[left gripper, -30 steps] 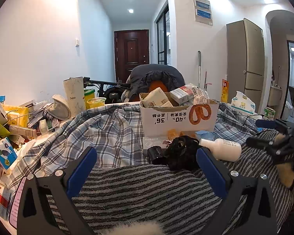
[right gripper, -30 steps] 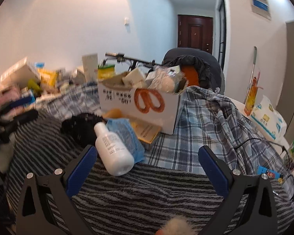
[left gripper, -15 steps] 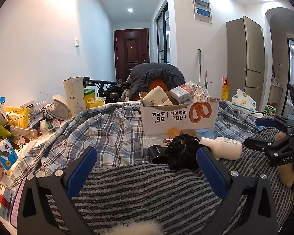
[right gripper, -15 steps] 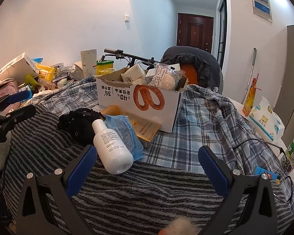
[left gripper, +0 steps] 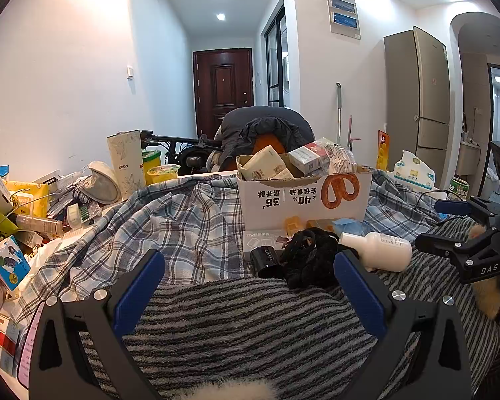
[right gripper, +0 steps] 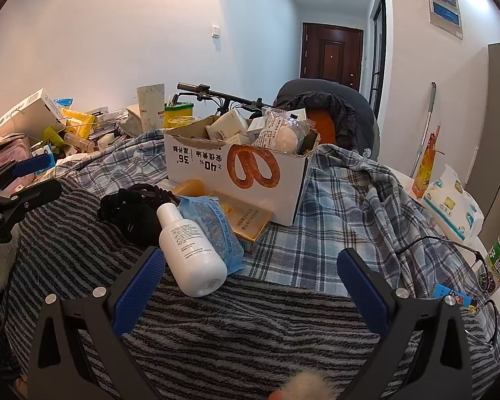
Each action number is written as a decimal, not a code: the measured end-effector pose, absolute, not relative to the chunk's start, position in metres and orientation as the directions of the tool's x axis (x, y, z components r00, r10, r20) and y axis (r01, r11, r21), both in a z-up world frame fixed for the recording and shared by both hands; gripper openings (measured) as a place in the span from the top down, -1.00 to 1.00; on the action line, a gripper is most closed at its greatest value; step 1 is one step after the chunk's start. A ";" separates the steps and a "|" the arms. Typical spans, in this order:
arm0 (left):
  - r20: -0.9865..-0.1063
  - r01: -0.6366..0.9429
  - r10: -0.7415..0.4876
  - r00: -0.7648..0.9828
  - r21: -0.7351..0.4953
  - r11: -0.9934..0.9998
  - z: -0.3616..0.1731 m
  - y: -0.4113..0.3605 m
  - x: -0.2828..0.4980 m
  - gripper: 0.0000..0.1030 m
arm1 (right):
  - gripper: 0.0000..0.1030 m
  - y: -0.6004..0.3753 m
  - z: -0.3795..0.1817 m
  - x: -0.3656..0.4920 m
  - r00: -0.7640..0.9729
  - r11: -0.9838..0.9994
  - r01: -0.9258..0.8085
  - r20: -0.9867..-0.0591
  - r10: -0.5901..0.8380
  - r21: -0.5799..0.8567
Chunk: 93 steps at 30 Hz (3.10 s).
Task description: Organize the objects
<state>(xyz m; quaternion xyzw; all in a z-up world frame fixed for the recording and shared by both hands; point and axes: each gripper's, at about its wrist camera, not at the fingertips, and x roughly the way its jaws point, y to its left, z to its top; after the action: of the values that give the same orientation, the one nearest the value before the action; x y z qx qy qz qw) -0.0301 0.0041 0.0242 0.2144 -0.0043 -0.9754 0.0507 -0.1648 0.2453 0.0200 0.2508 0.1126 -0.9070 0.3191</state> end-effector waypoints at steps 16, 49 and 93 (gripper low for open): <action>-0.417 0.097 -0.101 -0.903 0.030 -0.995 0.024 0.004 -0.030 -1.00 | -1.00 0.245 0.019 -0.165 -0.669 -0.772 0.635 -0.531 -0.521 -0.042; -0.426 -0.244 0.195 -0.884 0.062 -0.968 0.059 0.012 -0.052 -1.00 | -1.00 0.273 0.029 -0.170 -0.704 -0.804 0.590 -0.441 -0.557 0.073; -0.305 -0.334 0.358 -0.883 -0.128 -0.934 0.043 -0.015 -0.048 0.72 | -1.00 0.273 0.028 -0.171 -0.698 -0.803 0.592 -0.453 -0.555 0.072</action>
<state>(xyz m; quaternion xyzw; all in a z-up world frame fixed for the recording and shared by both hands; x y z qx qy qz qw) -0.0484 -0.0151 0.0428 0.1640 0.0359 -0.9695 -0.1783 -0.1710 0.2726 0.0276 0.2325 0.0396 -0.9205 0.3116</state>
